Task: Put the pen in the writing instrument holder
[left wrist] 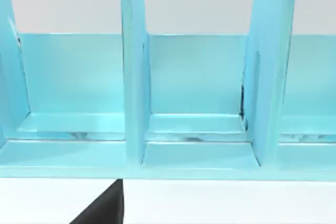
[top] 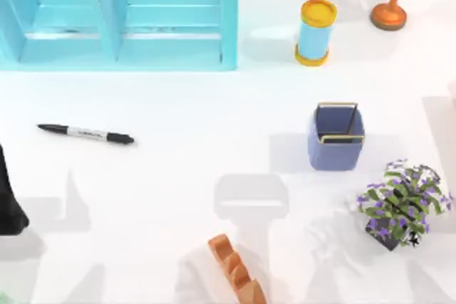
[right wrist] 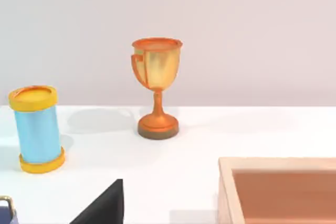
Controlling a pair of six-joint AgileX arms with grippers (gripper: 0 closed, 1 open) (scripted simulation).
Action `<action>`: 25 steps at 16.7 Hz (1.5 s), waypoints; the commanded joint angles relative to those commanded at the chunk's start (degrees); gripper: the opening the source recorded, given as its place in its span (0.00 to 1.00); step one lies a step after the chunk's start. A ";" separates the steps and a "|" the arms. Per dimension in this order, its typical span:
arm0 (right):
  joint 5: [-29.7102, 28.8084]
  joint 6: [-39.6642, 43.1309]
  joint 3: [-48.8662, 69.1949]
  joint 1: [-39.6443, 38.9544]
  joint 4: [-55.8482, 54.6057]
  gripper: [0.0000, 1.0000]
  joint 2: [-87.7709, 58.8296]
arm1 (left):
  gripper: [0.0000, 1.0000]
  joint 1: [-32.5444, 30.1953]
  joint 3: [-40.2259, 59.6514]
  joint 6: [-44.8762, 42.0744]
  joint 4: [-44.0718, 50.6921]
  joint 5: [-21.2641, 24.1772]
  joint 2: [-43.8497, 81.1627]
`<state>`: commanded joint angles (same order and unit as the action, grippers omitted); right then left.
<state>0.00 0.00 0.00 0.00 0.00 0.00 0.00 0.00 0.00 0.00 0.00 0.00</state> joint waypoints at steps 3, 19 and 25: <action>0.00 0.00 0.00 0.00 0.00 1.00 0.00 | 1.00 -0.48 0.52 0.55 -0.47 0.19 0.51; 0.00 0.00 0.00 0.00 0.00 1.00 0.00 | 1.00 -10.32 17.76 65.36 -20.55 4.25 56.30; 0.00 0.00 0.00 0.00 0.00 1.00 0.00 | 1.00 -10.86 21.36 75.85 -33.51 5.46 78.43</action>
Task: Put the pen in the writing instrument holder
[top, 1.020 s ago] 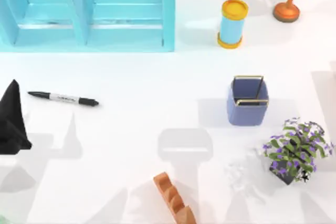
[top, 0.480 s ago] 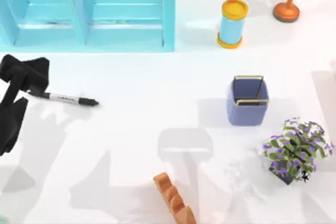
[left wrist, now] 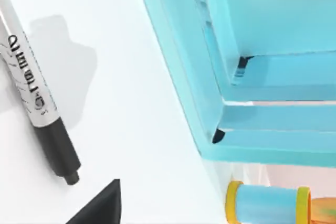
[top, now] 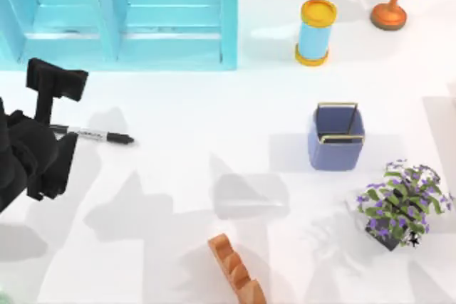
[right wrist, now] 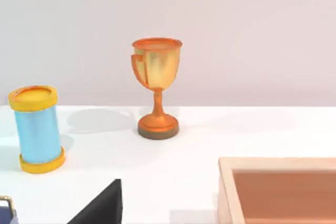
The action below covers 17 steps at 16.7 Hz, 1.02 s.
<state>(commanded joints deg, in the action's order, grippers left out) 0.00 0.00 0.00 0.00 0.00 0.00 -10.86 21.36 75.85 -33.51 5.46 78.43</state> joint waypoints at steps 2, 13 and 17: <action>0.00 0.00 0.00 0.00 0.00 1.00 0.00 | 1.00 0.79 -0.27 5.24 -3.43 -0.58 6.82; 0.00 0.00 0.00 0.00 0.00 1.00 0.00 | 1.00 2.61 -2.34 11.49 -6.46 -1.48 14.65; 0.00 0.00 0.00 0.00 0.00 1.00 0.00 | 1.00 2.22 3.16 11.85 -9.78 -1.86 23.52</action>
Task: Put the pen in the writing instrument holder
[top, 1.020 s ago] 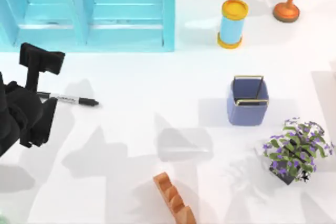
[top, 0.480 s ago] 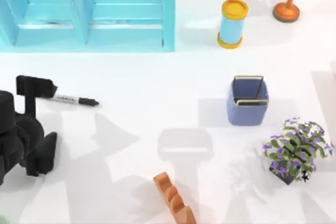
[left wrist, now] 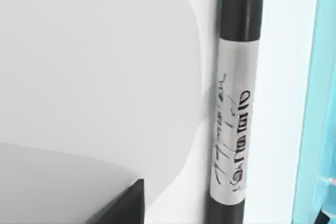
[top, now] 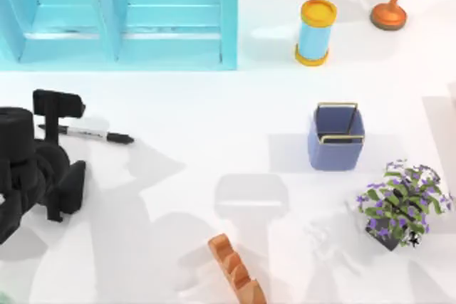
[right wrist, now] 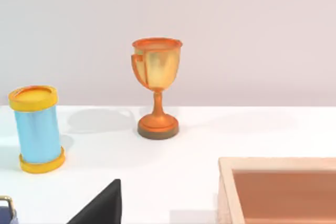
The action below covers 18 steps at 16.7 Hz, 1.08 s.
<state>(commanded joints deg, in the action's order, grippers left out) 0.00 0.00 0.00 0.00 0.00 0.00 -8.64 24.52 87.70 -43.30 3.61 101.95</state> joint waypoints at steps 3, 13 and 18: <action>0.00 0.00 0.00 0.00 0.00 1.00 0.00 | 1.00 -0.43 5.95 0.15 -3.62 -0.19 9.72; 0.00 0.00 0.00 0.00 0.00 1.00 0.00 | 0.92 -0.79 11.92 0.31 -6.89 -0.35 18.84; 0.00 0.00 0.00 0.00 0.00 1.00 0.00 | 0.55 -0.79 11.92 0.31 -6.89 -0.35 18.84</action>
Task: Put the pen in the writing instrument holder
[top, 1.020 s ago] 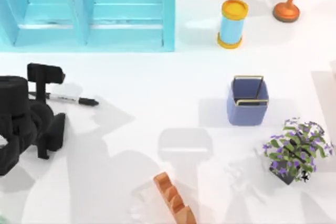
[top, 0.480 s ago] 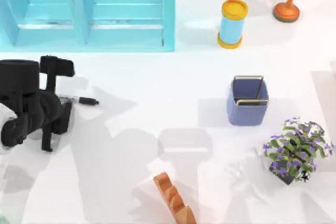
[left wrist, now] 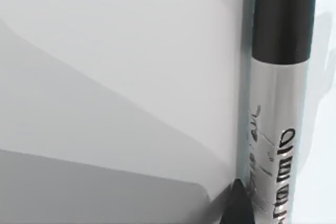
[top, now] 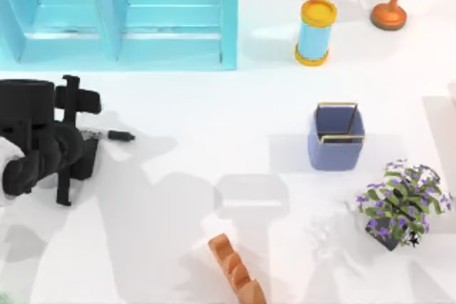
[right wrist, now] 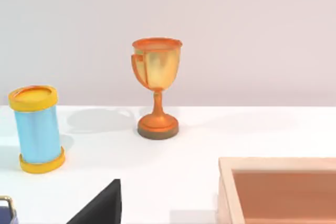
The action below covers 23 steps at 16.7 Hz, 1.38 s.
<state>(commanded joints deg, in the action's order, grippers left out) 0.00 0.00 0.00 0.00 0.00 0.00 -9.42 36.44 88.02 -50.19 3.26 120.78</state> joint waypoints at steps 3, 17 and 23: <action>0.00 0.00 0.00 0.00 0.00 1.00 0.00 | 0.32 0.00 0.00 0.00 0.00 0.00 0.00; 0.00 0.00 0.00 0.00 0.00 1.00 0.00 | 0.00 0.27 2.62 -4.00 25.94 2.08 -12.50; 0.00 0.00 0.00 0.00 0.00 1.00 0.00 | 0.00 -1.91 1.69 -2.46 37.04 1.54 -24.34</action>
<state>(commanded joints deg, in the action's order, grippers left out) 0.00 0.00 0.00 0.00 0.00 0.00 -11.34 38.12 85.55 -13.15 4.80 96.44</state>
